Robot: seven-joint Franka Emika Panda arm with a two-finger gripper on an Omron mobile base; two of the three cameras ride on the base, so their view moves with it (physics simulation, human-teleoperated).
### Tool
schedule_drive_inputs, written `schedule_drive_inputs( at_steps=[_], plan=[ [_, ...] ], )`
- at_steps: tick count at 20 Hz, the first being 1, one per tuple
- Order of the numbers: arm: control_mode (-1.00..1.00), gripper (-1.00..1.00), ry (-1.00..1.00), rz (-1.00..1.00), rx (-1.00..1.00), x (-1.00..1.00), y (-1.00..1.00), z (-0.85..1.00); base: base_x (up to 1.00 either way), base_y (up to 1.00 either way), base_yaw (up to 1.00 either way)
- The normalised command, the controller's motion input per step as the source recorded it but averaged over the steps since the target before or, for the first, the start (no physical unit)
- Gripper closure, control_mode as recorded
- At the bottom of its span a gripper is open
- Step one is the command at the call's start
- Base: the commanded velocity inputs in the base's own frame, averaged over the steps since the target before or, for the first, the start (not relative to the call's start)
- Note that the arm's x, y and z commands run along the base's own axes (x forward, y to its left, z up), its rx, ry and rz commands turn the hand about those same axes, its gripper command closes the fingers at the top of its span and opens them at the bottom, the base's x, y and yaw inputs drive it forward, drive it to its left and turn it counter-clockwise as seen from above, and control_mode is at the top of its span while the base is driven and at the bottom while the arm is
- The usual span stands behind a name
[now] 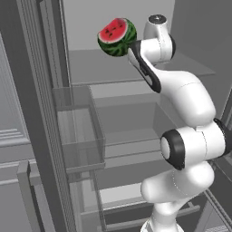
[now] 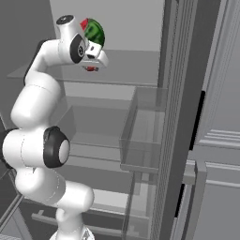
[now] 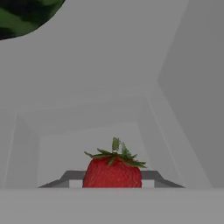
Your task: Take the strawberry from the fridge and place it on top of the pancake, located on the dining counter.
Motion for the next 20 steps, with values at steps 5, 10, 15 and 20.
schedule_drive_inputs(
  at_steps=[5,10,15,20],
  plan=[
    [-1.0,1.0,0.0,0.0,0.0,-0.44,-0.01,0.0,0.0,0.0,0.0],
    [-1.0,1.0,-0.02,0.0,0.05,-0.97,-0.1,0.01,0.0,0.0,0.0],
    [-1.0,1.0,0.0,0.01,0.05,-1.0,-0.03,0.1,0.0,0.0,0.0],
    [-1.0,1.0,0.0,0.04,0.01,-1.0,-0.01,-0.26,0.0,0.0,0.0]
  ],
)
